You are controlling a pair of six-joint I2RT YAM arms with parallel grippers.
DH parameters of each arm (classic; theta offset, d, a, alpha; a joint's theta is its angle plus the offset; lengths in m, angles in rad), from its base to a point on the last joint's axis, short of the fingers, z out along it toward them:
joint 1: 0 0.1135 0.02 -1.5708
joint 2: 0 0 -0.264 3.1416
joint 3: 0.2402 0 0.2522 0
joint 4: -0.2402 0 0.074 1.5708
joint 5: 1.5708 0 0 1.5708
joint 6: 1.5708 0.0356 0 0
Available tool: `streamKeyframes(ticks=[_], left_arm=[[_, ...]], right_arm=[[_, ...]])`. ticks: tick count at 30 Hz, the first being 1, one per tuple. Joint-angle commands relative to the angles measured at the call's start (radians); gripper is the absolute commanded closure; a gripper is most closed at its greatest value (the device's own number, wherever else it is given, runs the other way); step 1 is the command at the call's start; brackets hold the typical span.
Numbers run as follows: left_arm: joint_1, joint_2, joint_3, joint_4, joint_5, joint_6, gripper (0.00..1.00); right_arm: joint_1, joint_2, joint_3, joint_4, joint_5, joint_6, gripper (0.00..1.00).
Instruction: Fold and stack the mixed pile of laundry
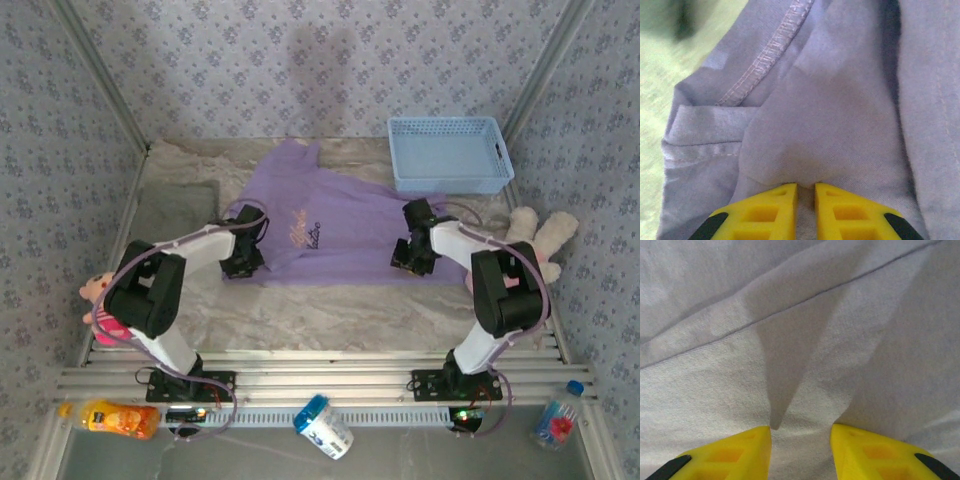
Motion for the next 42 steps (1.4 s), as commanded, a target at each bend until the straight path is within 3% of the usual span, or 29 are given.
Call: streamKeyframes(ticks=[1,6,10,15,24,29,35,42], left_arm=[[0.019,-0.053,-0.106,-0.154,-0.075,-0.013,0.82],[0.034,-0.134,-0.105,-0.216,-0.091,-0.01,0.81],[0.03,-0.191,-0.025,-0.274,-0.081,-0.02,0.76],[0.002,-0.238,0.024,-0.269,0.009,-0.045,0.75],[-0.1,-0.171,-0.011,-0.179,0.081,-0.08,0.68],[-0.131,-0.132,-0.018,-0.123,0.112,-0.084,0.55],[-0.135,-0.089,-0.013,-0.097,0.101,-0.062,0.57],[-0.136,-0.061,-0.013,-0.057,0.096,-0.036,0.7]], right_arm=[[0.03,-0.053,-0.083,-0.107,-0.034,0.031,0.61],[0.079,-0.114,-0.066,-0.148,-0.076,0.042,0.6],[0.065,-0.15,0.0,-0.179,-0.092,0.041,0.52],[0.038,-0.16,0.083,-0.163,-0.107,0.027,0.5],[0.008,-0.133,0.101,-0.097,-0.138,0.061,0.5],[0.005,-0.129,0.096,-0.092,-0.143,0.062,0.5],[0.006,-0.135,0.081,-0.09,-0.135,0.071,0.5],[0.012,-0.144,0.077,-0.09,-0.131,0.075,0.5]])
